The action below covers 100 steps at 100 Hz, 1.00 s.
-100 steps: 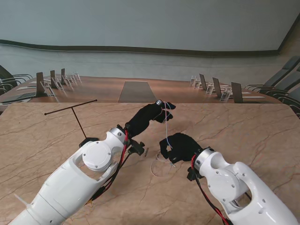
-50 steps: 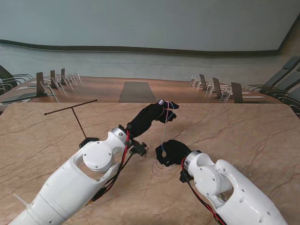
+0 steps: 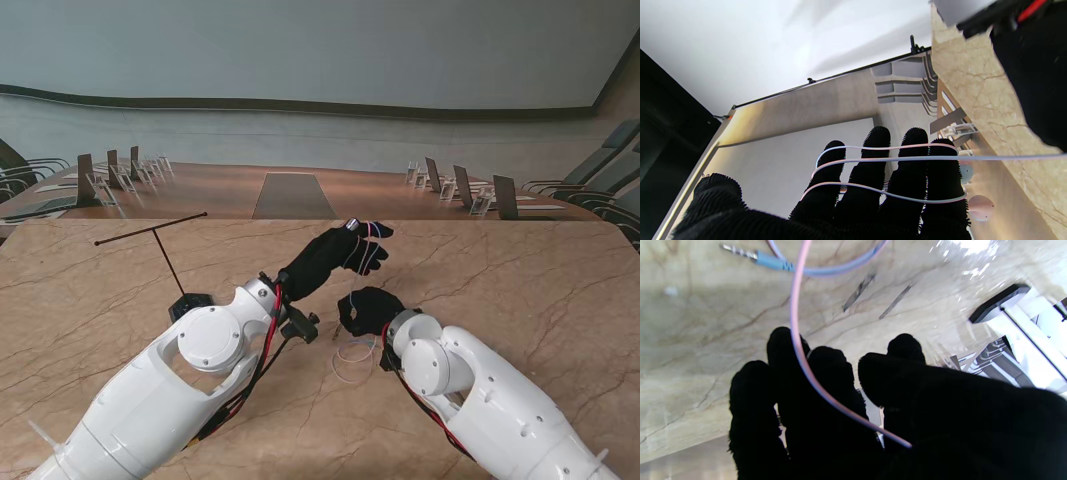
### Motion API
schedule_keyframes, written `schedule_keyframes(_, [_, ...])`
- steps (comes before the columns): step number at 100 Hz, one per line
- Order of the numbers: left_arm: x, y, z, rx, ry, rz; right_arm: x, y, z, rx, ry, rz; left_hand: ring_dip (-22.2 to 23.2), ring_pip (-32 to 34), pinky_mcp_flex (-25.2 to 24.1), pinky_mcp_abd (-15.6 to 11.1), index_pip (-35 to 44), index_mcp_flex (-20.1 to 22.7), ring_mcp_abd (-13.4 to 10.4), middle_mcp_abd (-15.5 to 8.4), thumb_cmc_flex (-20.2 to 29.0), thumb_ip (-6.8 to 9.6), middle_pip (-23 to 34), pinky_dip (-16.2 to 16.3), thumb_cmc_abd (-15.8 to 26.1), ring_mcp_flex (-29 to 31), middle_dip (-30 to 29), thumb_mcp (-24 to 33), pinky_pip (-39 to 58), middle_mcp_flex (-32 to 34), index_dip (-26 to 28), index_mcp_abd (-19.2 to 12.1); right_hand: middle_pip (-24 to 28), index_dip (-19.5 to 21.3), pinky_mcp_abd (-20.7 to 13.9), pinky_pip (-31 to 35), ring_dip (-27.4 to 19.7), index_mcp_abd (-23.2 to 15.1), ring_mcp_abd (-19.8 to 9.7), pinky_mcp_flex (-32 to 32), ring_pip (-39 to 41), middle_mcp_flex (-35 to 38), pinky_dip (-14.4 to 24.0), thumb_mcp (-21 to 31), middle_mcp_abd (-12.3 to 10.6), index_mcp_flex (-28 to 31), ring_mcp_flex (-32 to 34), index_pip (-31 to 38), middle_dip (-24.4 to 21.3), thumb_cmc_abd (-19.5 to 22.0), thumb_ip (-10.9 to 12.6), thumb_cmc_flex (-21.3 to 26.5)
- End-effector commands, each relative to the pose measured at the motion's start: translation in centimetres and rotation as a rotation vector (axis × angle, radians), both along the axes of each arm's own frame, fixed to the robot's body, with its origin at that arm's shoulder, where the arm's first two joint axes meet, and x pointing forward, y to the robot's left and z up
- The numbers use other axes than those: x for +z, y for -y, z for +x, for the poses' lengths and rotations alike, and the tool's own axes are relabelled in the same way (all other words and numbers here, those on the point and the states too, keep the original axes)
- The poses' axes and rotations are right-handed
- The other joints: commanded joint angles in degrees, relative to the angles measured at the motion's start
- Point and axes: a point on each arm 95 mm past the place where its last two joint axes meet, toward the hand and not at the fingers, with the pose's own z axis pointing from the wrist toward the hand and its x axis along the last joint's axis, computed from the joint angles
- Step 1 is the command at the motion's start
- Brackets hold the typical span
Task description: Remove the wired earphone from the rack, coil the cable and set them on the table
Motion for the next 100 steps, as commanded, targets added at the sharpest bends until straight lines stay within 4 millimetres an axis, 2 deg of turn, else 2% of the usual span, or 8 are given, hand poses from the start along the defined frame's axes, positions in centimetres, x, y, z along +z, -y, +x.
schedule_keyframes(1, [-0.4, 0.4, -0.7, -0.016, -0.02, -0.003, 0.7, -0.3, 0.9, -0.013, 0.026, 0.011, 0.5, 1.0, 1.1, 2.0, 0.2, -2.4, 0.9, -1.3, -0.2, 0.38, 1.2, 0.5, 0.3, 1.1, 0.6, -0.9, 1.8, -1.0, 0.6, -4.0, 2.0, 1.3, -2.2, 5.0, 1.3, 2.6, 2.0, 1.9, 4.5, -1.1, 1.3, -1.1, 9.6, 0.6, 3.1, 7.0, 1.0, 1.8, -1.8, -0.5])
schedule_keyframes(24, [-1.0, 0.7, -1.5, -0.036, -0.055, 0.002, 1.7, 0.4, 3.8, -0.059, 0.079, 0.003, 1.2, 3.3, 3.8, 4.1, 0.5, -2.6, 2.0, -0.4, -0.4, 0.43, 2.7, 1.7, 0.4, 4.0, 0.9, -0.9, 4.3, -0.3, 1.0, -3.9, 2.4, 0.7, -2.0, 5.2, 1.2, 2.2, 2.0, 2.3, 4.9, -0.4, 1.5, -0.6, 9.6, 0.9, 3.7, 7.0, 1.0, 0.9, -1.9, -0.8])
schedule_keyframes(55, [-2.3, 0.5, -2.0, -0.03, -0.09, 0.019, 4.4, 2.5, 6.3, -0.114, 0.163, -0.008, 1.8, 4.6, 4.1, 4.1, 1.0, -1.7, 1.9, 0.3, -0.4, 0.45, 4.2, 2.4, 0.5, 5.0, 1.1, -0.8, 5.7, 0.8, 1.3, -3.3, 2.3, 0.5, -2.2, 5.0, 1.0, 2.0, 1.8, 2.0, 4.9, -0.5, 1.5, -0.7, 9.5, 1.0, 3.4, 7.0, 0.9, 0.9, -1.9, -1.0])
schedule_keyframes(79, [-3.5, 0.2, -2.0, -0.007, -0.106, 0.051, 7.7, 4.2, 7.5, -0.128, 0.263, 0.007, 1.9, 4.7, 3.4, 4.6, 2.0, 1.0, 2.3, 0.1, -0.2, 0.43, 4.6, 2.8, 0.5, 4.8, 0.9, -0.8, 6.1, 2.5, 1.6, -2.9, 2.2, 0.3, -2.8, 4.9, 0.9, 1.9, 1.6, 1.7, 4.7, -0.8, 1.4, -0.7, 9.4, 0.8, 2.9, 6.9, 0.8, 0.4, -1.9, -1.2])
schedule_keyframes(100, [-4.5, 0.0, -1.8, 0.005, -0.128, 0.076, 11.4, 4.5, 7.0, -0.073, 0.379, 0.042, 1.6, 4.5, 2.4, 4.8, 3.2, 3.8, 2.4, -0.2, -0.1, 0.4, 5.2, 2.7, 0.5, 4.5, 1.4, -0.9, 5.5, 3.8, 2.3, -2.3, 1.8, -0.4, -3.4, 4.7, 0.8, 1.4, 1.3, 1.2, 4.4, -1.0, 1.4, -0.7, 9.0, 0.7, 2.6, 6.3, 0.6, 0.0, -2.0, -1.6])
